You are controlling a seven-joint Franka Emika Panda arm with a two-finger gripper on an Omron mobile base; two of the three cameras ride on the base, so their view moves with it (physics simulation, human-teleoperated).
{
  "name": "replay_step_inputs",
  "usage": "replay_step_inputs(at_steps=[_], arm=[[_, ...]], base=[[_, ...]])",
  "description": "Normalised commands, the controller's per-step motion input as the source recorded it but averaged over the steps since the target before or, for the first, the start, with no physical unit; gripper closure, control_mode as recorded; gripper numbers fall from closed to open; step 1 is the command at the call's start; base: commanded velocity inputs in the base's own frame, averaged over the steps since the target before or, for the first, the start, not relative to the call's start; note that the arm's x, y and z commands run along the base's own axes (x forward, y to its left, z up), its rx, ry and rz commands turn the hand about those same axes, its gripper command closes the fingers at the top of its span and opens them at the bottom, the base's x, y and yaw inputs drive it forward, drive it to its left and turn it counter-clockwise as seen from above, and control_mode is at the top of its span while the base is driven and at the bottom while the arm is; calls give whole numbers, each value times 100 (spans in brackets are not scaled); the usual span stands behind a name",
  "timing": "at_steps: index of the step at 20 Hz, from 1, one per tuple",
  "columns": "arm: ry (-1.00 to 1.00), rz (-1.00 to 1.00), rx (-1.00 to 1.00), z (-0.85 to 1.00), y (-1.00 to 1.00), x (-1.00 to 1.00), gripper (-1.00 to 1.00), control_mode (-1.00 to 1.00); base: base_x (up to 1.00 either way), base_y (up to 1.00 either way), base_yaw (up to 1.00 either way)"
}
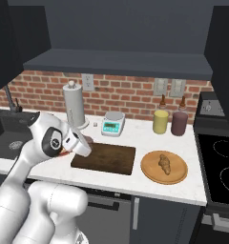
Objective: From the different types of pastries on the counter, select a croissant and place it on the cutting board. Then retrieve a jar of jam from the cabinet and place it alongside the croissant on the cutting board.
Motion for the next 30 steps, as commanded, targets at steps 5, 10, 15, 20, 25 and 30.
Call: replay_step_inputs(at_steps=[5, 10, 15, 20, 25, 30], arm=[[0, -4, 0, -17, 35, 49, 100, -100], [0, 0, 3, -8, 15, 10, 100, -100], [-2, 0, 1, -27, 0, 23, 100, -100], [0, 0, -2, -50, 1, 4, 100, -100], [-3, 0, -11, -74, -1, 31, 100, -100], [-4, 0, 0, 0, -1, 17, 100, -100]], base=[[0, 0, 0], [0, 0, 0], [0, 0, 0], [0, 0, 0], [0, 0, 0], [0, 0, 0]])
